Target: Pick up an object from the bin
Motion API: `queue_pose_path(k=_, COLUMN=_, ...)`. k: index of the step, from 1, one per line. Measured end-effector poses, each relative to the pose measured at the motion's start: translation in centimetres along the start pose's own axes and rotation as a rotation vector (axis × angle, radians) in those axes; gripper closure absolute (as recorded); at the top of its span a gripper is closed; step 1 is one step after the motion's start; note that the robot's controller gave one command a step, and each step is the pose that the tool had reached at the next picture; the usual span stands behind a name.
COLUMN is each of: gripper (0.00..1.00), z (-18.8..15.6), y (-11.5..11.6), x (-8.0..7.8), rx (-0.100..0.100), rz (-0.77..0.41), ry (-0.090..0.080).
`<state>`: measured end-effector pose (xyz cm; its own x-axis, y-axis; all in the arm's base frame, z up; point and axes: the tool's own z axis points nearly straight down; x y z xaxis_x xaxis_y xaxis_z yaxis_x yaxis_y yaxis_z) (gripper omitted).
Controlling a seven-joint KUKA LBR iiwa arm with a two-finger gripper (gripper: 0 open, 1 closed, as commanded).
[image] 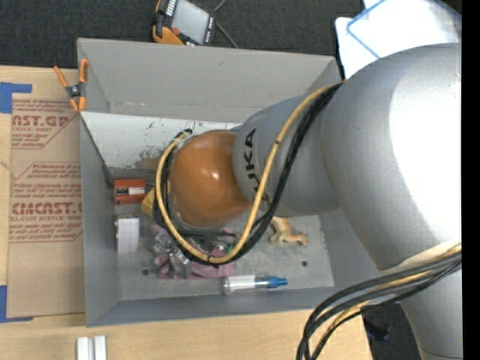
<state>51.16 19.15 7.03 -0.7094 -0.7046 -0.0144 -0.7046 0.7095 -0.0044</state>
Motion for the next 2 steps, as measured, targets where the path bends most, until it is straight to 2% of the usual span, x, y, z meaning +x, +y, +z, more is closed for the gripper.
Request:
queue_pose_path(k=1, gripper=1.0, z=0.0, y=0.0, x=0.0, rx=0.0, rz=0.0, ry=0.0)
queue_pose_path(k=2, gripper=1.0, z=-9.3, y=0.6, x=-0.5, rx=-0.002, rz=0.022, ry=0.003)
